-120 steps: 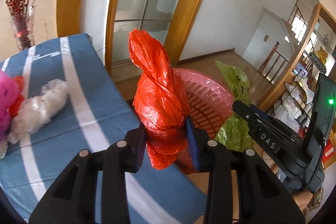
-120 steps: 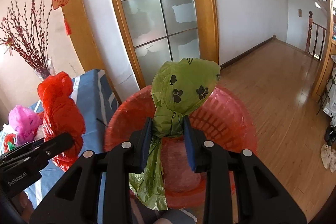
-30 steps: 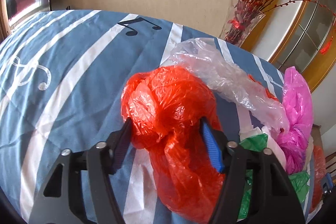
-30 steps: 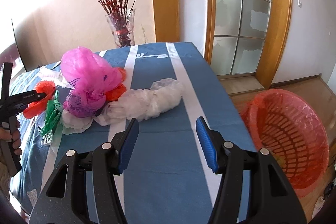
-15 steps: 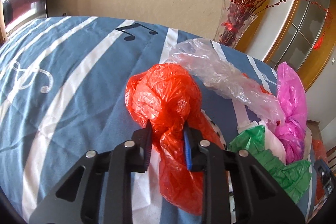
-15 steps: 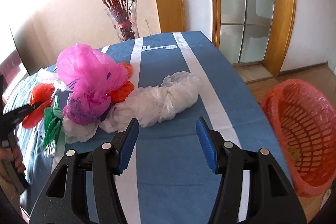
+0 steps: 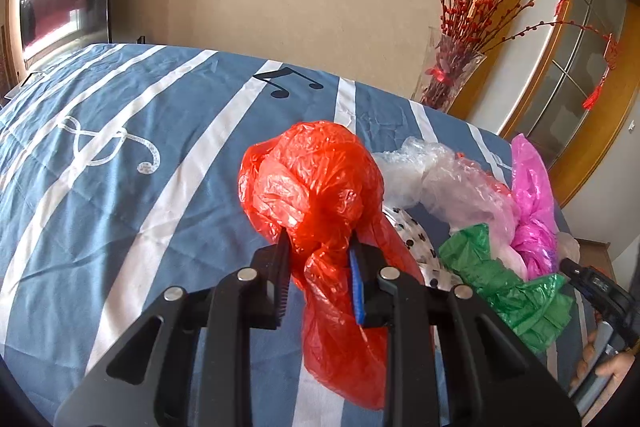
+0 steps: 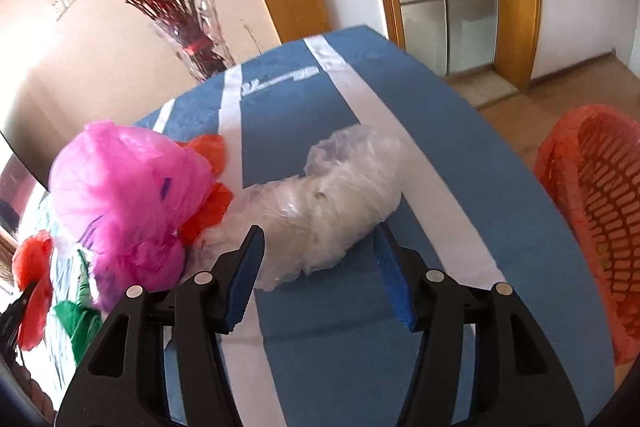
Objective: Collect trash
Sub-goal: 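Grasp the rolled clear plastic bag with the right tool while the left holds the red bag, then carry the red bag and clear bag over the red basket with both tools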
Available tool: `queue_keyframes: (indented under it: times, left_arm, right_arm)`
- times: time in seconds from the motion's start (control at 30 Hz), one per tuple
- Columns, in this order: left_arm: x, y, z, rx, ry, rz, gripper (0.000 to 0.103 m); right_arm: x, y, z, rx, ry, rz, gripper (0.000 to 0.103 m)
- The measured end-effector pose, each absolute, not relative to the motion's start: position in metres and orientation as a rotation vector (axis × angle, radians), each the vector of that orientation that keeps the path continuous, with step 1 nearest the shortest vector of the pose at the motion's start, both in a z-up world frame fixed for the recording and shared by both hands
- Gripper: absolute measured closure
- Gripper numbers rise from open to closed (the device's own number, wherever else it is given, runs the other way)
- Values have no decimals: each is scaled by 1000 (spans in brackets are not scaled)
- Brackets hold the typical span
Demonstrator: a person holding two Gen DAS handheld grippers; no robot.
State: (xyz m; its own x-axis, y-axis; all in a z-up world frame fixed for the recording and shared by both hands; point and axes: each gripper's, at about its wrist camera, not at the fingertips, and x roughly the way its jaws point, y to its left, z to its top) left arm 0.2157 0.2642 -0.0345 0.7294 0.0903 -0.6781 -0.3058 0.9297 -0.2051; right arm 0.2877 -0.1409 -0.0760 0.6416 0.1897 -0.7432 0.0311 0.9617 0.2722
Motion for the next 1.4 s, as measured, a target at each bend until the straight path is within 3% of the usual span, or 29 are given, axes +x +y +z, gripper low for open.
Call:
queue_keyframes:
  times: [0.1, 0.17, 0.27, 0.37, 1.4]
  left_arm:
    - [212, 260, -31, -313, 718, 212, 78]
    - [211, 257, -29, -312, 716, 203, 78]
    - [209, 252, -26, -307, 712, 191, 78]
    - [205, 245, -21, -300, 704, 175, 78]
    - [189, 65, 7, -189, 706, -207, 78]
  right_arm:
    - [291, -136, -78, 246, 867, 90, 47]
    - [292, -134, -78, 234, 867, 109, 69]
    - [294, -134, -79, 231, 868, 128, 84]
    - [292, -136, -77, 233, 859, 147, 90]
    - [181, -235, -23, 150, 650, 22, 93]
